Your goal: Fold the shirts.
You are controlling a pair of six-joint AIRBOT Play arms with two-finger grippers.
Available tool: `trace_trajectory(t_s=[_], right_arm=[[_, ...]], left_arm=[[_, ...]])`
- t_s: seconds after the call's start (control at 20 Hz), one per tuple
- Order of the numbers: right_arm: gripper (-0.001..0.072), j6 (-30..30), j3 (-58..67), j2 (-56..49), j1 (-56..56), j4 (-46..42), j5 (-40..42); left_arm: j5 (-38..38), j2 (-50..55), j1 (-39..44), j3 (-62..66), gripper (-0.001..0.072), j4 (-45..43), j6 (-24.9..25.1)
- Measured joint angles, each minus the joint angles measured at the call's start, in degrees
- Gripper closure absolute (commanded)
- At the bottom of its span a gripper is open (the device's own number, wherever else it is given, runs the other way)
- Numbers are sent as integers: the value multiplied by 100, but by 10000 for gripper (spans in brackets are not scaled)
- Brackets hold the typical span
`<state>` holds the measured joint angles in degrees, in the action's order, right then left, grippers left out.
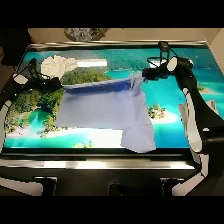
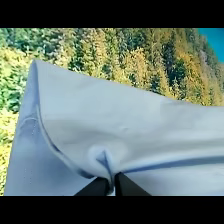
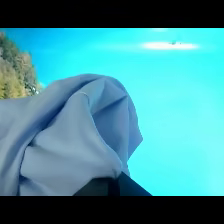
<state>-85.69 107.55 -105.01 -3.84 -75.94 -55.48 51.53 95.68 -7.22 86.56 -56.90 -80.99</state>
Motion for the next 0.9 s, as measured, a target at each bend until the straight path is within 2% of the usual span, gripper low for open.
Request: trace_trajectory(t_s=[0.05,0.1,0.2,0.25,0.3,0.45,0.55,0.6,0.65,0.9], right_arm=[[247,94,2,-15,22,17,-101],[212,232,2,15,66,57,-227],[244,695,7,221,225,101,-592],[323,994,11,345,361,68,-914],[348,1244,4,452,505,-68,-1327],[343,1923,-238,688,997,-345,-3025],[343,2232,-754,909,1209,-302,-3792],[343,2341,-1099,1056,1276,-245,-3993],[343,2424,-1451,1191,1329,-214,-4087],[343,2621,-2555,1556,1434,-74,-4190]], left_arm=[[90,55,-4,55,212,7,-24],[297,96,-39,151,134,4,-50],[894,138,-197,428,140,-142,-61],[1261,155,-313,555,141,-332,-63],[1714,166,-455,645,141,-586,-68],[2776,170,-861,455,141,-1119,-157],[3230,157,-1025,-63,142,-1287,-195],[3327,151,-1067,-337,144,-1331,-168],[3364,146,-1099,-629,186,-1366,-142],[3025,125,-1172,-1423,188,-820,164]])
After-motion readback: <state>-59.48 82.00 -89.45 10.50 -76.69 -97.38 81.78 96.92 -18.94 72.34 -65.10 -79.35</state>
